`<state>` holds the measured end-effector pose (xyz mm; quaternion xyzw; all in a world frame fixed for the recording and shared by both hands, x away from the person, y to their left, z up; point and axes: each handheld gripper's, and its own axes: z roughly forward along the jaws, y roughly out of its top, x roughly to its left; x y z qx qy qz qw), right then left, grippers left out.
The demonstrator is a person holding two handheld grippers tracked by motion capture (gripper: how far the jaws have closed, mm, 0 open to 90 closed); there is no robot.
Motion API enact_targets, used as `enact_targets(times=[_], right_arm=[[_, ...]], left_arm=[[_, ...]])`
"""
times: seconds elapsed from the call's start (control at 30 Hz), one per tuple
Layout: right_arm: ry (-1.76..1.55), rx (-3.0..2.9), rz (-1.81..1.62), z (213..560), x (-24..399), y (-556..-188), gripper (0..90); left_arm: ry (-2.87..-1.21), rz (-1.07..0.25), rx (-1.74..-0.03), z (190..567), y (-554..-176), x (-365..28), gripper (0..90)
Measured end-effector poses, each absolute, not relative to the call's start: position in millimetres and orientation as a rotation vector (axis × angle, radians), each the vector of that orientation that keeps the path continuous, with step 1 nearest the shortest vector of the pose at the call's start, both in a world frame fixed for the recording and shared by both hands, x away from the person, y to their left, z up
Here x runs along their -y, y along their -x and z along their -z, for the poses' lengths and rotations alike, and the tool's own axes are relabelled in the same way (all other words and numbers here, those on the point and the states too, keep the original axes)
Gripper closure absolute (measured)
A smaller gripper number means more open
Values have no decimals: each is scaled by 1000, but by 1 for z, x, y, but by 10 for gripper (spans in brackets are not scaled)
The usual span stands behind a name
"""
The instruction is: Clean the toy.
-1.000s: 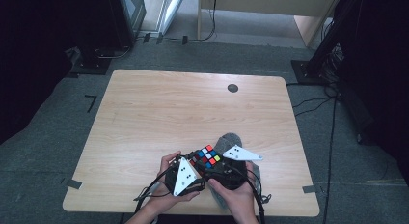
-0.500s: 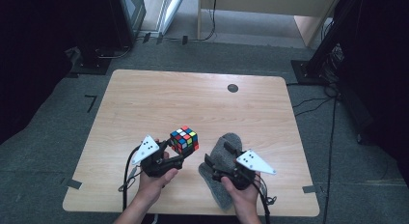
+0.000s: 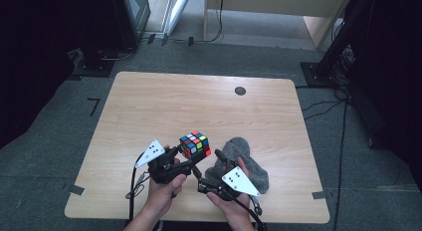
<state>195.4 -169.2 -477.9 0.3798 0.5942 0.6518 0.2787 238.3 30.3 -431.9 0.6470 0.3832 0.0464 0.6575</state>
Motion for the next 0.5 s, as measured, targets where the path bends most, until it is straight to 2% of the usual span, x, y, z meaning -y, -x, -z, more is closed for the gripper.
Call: enact_targets(times=[0.33, 0.5], right_arm=[[-959, -1551, -1731, 478, 165, -193, 178], [-911, -1519, -1689, 479, 161, -190, 265]], left_arm=[[-1459, -46, -896, 436, -237, -24, 331], [-1471, -23, -894, 438, -236, -19, 331]])
